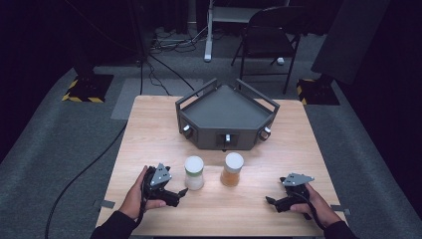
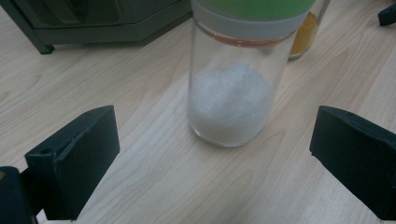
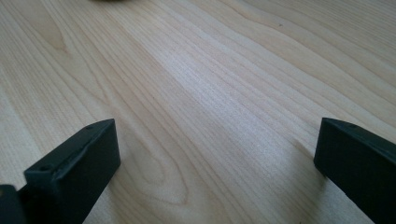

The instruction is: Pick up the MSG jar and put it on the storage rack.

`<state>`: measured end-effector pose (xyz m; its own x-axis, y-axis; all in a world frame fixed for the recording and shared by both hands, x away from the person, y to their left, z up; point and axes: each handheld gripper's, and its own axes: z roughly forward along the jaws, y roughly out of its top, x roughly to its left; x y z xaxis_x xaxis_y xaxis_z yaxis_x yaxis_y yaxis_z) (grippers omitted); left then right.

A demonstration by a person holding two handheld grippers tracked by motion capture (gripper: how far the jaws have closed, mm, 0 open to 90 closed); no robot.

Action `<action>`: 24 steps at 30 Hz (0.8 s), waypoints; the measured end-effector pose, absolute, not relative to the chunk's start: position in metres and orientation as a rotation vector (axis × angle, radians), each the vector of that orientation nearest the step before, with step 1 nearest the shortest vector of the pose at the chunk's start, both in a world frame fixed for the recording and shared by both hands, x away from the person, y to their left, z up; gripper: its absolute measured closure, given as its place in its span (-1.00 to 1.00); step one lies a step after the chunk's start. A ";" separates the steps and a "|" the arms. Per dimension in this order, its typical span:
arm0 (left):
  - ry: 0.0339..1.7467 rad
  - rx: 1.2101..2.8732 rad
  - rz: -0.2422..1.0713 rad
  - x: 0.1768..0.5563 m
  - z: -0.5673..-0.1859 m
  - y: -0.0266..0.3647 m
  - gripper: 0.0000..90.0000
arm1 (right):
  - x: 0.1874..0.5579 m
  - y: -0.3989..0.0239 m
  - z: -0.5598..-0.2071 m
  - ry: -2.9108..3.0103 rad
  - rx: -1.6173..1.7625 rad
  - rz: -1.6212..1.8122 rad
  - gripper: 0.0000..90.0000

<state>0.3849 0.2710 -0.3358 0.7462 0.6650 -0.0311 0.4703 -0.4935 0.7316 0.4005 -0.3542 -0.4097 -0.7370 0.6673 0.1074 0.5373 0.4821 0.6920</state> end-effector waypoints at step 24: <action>0.822 2.163 0.287 0.398 -0.344 0.248 -0.97 | 0.400 -0.354 -0.410 2.548 1.046 1.095 -1.00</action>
